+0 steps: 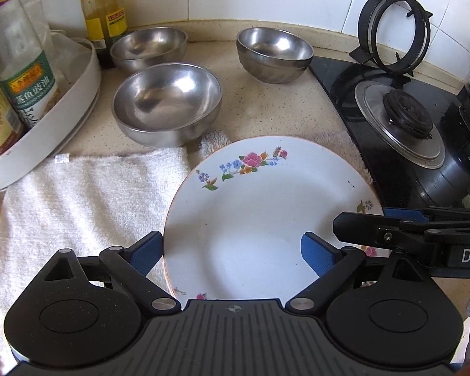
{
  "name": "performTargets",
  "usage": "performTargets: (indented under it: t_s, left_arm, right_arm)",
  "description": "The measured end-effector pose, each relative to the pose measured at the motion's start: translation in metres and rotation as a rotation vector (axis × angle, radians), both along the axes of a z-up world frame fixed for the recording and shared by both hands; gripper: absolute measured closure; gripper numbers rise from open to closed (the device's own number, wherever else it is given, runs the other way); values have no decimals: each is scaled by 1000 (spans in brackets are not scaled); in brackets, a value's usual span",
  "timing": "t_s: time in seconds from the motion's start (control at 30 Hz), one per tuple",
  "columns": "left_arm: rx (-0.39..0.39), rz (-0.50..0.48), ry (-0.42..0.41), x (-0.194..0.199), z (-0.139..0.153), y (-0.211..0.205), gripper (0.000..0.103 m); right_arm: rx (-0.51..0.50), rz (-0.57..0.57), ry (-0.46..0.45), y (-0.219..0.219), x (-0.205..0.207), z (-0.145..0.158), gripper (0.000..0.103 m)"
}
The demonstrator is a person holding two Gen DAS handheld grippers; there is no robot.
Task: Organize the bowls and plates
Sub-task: 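Lower the plate onto the pink plate stack and open both grippers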
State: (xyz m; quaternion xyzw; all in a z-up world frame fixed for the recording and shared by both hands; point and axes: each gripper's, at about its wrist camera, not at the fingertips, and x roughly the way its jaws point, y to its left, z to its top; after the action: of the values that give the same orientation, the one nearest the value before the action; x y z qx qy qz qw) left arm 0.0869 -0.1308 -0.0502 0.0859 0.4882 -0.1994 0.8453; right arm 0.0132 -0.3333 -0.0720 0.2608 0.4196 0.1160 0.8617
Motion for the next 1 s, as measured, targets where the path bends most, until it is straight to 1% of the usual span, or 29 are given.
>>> performTargets:
  t_s: [0.07, 0.27, 0.43, 0.53, 0.77, 0.9, 1.0]
  left_arm:
    - [0, 1, 3, 2, -2, 0, 7]
    - [12, -7, -17, 7, -1, -1, 7]
    - [-9, -2, -11, 10, -3, 0, 7]
    - [-17, 5, -17, 10, -2, 1, 6]
    - [-5, 23, -57, 1, 5, 2, 5]
    - [-9, 53, -93, -2, 12, 6, 3]
    - [-15, 71, -113, 0, 18, 12, 3]
  right_arm:
    - [-17, 11, 3, 1, 3, 1, 40]
    - [-85, 44, -33, 6, 9, 8, 40]
    - [-130, 64, -48, 7, 15, 10, 37]
    - [-158, 70, -66, 8, 15, 13, 33]
    - [-169, 60, -64, 3, 14, 10, 32]
    - [-172, 77, -80, 3, 17, 16, 32]
    - [-192, 97, -108, 9, 23, 23, 32]
